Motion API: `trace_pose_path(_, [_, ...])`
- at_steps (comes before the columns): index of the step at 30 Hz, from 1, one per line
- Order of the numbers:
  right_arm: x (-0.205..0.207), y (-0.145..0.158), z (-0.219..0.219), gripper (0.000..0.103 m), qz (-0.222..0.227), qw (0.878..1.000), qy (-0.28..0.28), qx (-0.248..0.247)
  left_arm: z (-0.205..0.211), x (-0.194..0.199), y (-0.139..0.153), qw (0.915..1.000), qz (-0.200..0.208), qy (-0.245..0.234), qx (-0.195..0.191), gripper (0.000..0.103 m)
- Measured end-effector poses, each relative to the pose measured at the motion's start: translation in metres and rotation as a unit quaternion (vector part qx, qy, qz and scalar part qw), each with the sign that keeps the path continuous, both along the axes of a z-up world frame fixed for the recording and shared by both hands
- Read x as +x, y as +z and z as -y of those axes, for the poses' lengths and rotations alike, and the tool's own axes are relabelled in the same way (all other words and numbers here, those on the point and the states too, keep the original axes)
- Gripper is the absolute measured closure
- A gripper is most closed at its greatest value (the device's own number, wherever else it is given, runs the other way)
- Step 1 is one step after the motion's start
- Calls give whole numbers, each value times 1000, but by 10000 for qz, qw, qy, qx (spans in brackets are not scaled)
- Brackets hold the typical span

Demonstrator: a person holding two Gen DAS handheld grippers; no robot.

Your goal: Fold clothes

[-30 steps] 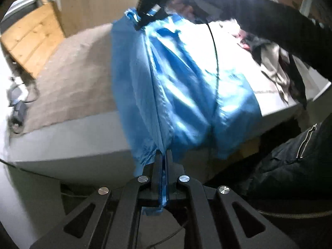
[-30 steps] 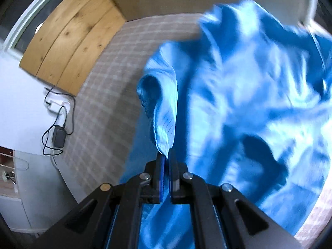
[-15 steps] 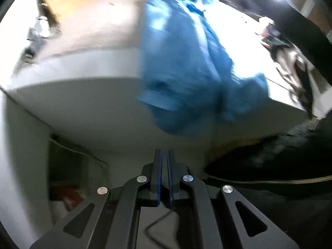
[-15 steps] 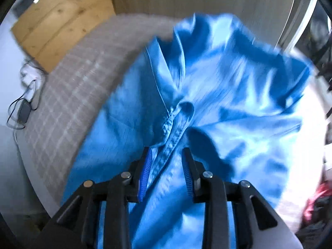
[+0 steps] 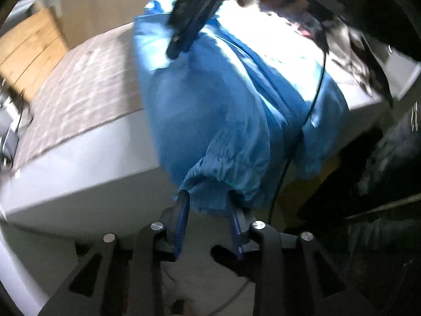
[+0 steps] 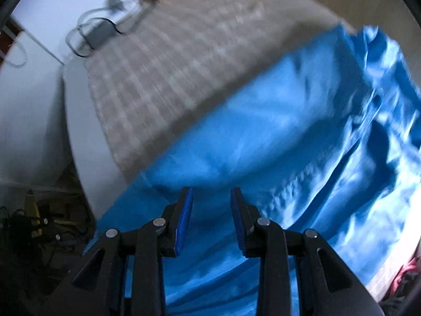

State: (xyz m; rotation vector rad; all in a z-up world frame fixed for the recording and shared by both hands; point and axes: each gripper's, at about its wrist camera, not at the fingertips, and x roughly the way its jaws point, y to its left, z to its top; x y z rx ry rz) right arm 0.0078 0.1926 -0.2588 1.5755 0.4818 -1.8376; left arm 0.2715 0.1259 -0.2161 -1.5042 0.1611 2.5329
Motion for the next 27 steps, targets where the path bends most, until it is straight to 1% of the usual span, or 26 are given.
trace_pose_path(4, [-5,-11,-5,73,113,9999,-75,67,-5,-10,-10,9993,-45,-354,-75,76])
trace_pose_path(5, [-6,-11,-5,73,126,9999,-89,61,-7,-12,-12,9990,-25,-442,-81,80])
trace_pose_path(6, [-7,-11,-5,74,136,9998,-103,59,-9,-13,-16,9986,31,-529,-72,89])
trace_pose_path(8, [-7,-11,-4,75,97,9998,-123,80,-15,-14,-21,9978,149,-649,-27,95])
trace_pose_path(10, [-7,-11,-3,76,33,9999,-104,106,-22,-5,-22,9978,286,-586,108,99])
trace_pose_path(14, [-8,-11,-3,79,-45,9998,-117,120,-36,12,-24,9967,558,-461,377,103])
trace_pose_path(15, [-9,-11,-3,79,-48,9998,-136,102,-40,16,-24,9961,626,-430,444,101])
trace_pose_path(21, [-11,-10,-1,78,-37,9999,-52,132,-61,41,-27,9908,1033,-240,846,101])
trace_pose_path(22, [-12,-8,-4,78,23,9999,-90,78,-62,41,-26,9903,1046,-246,877,101])
trace_pose_path(23, [-10,2,-12,78,28,9998,-166,-95,-59,37,-23,9908,993,-296,866,101])
trace_pose_path(26, [-1,40,-45,76,-54,9964,-411,-742,-50,23,-15,9920,834,-445,831,101])
trace_pose_path(27, [6,54,-65,75,-117,9936,-600,-955,-46,18,-12,9923,781,-495,820,101])
